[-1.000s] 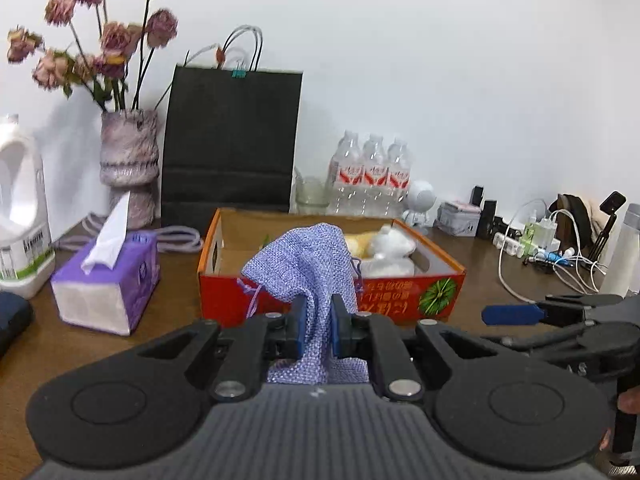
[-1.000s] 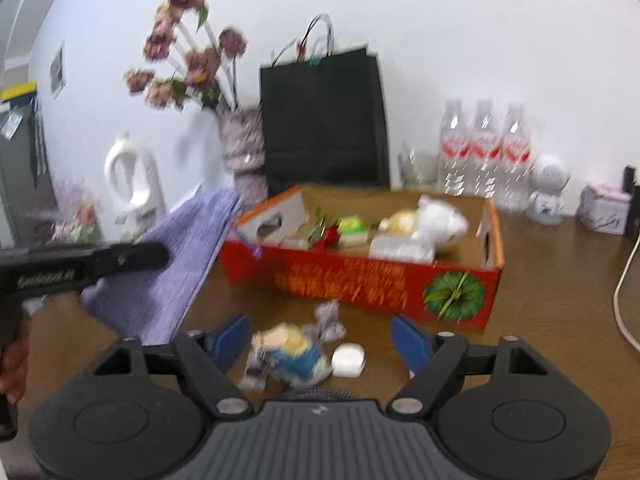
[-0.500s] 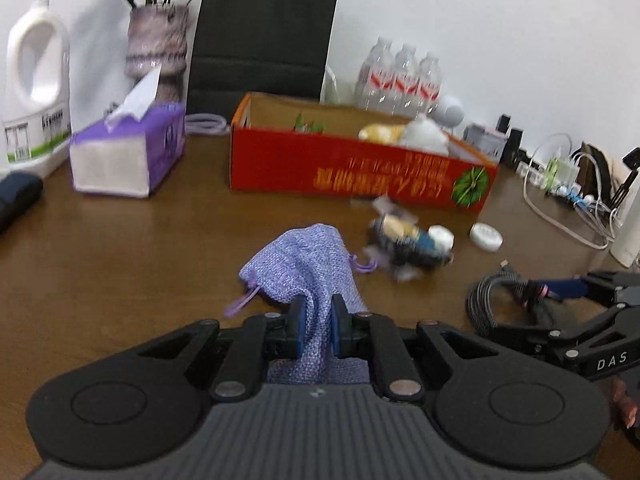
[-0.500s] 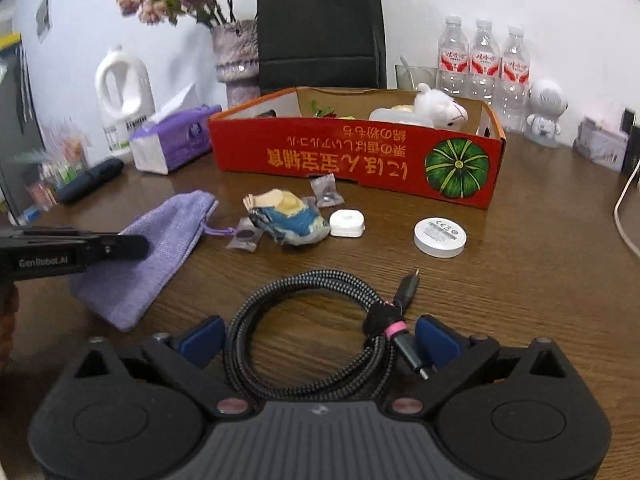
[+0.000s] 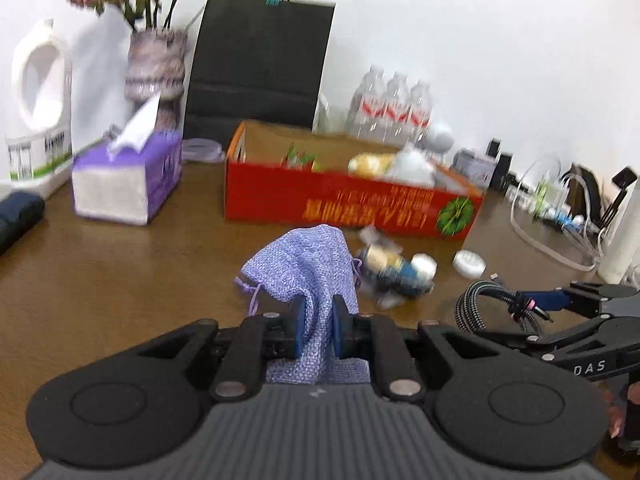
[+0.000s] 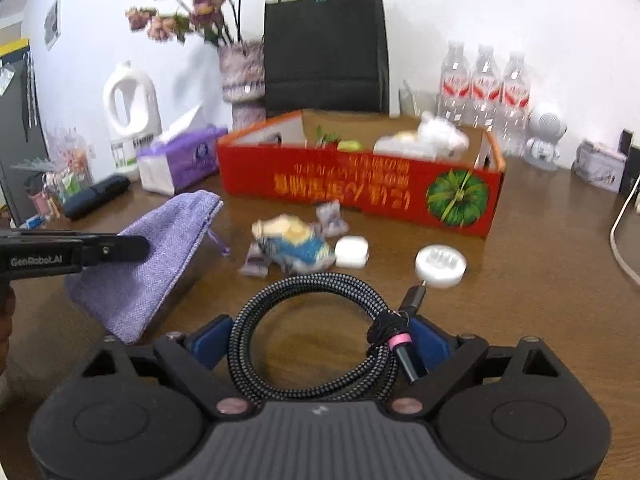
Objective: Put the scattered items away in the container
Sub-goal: 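Lift the cloth with the left gripper while the right lifts the cable toward the box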
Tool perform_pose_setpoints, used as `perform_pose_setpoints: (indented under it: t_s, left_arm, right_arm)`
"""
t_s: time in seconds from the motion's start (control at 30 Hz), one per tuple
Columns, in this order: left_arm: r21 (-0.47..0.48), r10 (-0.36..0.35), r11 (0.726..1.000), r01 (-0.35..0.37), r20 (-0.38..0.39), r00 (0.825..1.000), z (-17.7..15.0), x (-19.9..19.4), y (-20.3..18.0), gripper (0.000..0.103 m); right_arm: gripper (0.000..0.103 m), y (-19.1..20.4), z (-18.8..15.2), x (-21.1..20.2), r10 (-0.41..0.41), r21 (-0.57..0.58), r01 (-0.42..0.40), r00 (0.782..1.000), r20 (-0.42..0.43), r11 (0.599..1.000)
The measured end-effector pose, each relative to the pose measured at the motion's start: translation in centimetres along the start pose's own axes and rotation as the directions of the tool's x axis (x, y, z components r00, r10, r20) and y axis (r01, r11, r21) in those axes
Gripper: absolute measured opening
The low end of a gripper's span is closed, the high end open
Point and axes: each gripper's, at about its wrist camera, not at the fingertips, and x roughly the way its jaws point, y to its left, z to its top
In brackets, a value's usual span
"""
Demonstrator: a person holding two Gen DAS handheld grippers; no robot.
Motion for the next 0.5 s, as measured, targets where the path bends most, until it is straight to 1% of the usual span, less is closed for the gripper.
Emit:
perform_pose_setpoints:
  t_s: [0.13,0.27,0.4,0.5]
  left_arm:
    - [0.024,-0.023,0.999,0.022,0.075,0.997,2.3,-1.0,-0.7,0.014]
    - [0.038,-0.043,0.999,0.039,0.136,0.99,4.9,-1.1,-1.4,0.014]
    - [0.048,-0.049,0.998,0.041,0.19,0.981,8.1,0.1,-1.7,0.014]
    - [0.033,-0.045,0.999,0.039,0.213,0.976,10.4,2.2,-1.8,0.014]
  right_arm:
    - [0.093,-0.1,2.1,-1.0,-0.011,-0.013,0.011,0.997,0.071,1.0]
    - [0.093,-0.5,5.0,-1.6,-0.011,-0.016,0.014,0.989,0.146,1.0]
    - [0.093,-0.8,8.7,-1.0,-0.016,-0.009,0.018,0.977,0.214,1.0]
    - [0.093,-1.4,11.1,0.8,-0.024,0.039,0.014,0.966,0.257,0.999]
